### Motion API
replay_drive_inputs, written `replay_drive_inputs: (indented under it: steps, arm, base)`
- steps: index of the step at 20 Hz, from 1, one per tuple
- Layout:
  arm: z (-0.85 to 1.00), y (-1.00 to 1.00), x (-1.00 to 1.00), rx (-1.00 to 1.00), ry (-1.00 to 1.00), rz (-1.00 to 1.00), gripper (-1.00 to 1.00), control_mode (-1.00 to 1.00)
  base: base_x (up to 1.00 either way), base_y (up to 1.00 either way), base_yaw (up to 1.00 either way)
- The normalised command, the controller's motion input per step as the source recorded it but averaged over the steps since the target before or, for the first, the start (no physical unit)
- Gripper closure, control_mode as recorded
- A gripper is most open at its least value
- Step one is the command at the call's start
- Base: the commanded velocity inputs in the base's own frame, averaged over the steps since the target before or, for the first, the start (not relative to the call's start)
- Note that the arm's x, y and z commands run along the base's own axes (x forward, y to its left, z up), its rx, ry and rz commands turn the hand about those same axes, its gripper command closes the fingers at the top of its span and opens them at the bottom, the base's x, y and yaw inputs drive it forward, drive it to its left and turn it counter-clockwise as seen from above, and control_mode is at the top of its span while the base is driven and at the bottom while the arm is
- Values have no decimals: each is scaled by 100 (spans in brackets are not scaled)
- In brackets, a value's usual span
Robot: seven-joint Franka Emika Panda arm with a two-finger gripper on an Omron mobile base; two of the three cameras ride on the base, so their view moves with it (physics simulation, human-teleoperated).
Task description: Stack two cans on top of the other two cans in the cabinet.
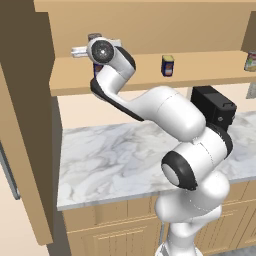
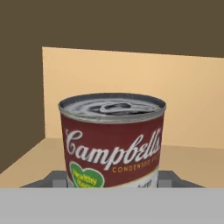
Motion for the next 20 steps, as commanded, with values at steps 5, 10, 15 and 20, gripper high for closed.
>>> replay_drive_inputs:
  steps: [5,10,15,20]
  arm:
    - [1,0,-11,-2,0,0,100,-100]
    - [-6,0,-13,0,0,0,100,-100]
    - [-9,0,-3,0,0,0,100,-100]
    - [-3,-9,6,-2,0,0,100,-100]
  base:
    - [0,0,0]
    - [0,0,0]
    - [0,0,0]
    - [0,0,0]
